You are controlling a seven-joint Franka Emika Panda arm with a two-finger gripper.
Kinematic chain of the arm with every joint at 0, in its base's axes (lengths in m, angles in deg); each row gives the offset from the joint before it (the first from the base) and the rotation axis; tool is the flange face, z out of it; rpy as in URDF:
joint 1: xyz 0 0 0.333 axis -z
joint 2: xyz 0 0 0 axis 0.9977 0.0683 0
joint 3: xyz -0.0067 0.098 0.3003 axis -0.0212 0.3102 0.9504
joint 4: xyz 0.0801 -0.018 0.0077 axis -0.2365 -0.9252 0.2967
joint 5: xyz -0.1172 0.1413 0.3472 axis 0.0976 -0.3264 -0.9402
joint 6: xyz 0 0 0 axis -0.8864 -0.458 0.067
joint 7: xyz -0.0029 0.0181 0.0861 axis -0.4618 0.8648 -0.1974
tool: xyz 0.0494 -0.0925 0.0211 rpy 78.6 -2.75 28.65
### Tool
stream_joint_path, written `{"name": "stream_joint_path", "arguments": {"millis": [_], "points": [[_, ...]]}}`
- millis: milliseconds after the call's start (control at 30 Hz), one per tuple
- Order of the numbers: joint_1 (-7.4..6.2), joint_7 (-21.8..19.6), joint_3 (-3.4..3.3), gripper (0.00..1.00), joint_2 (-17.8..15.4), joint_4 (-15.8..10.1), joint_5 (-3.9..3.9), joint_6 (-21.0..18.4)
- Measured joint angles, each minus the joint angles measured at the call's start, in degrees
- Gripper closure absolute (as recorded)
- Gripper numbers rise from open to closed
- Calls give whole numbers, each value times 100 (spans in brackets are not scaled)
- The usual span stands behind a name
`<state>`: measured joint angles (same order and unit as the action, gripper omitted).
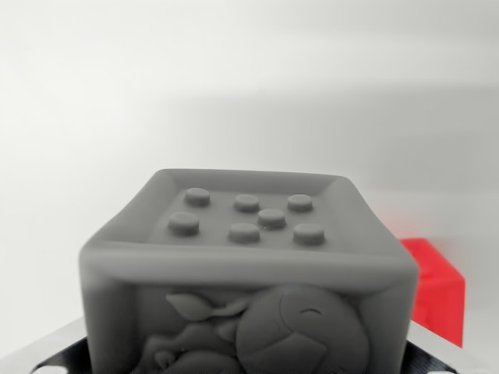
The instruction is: Destack cube
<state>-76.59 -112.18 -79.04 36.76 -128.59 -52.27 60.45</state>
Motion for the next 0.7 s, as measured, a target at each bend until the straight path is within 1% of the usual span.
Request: {"name": "stream_joint_path", "arguments": {"millis": [700], "points": [[-234,-556,114,100,424,348,-4,76]]}}
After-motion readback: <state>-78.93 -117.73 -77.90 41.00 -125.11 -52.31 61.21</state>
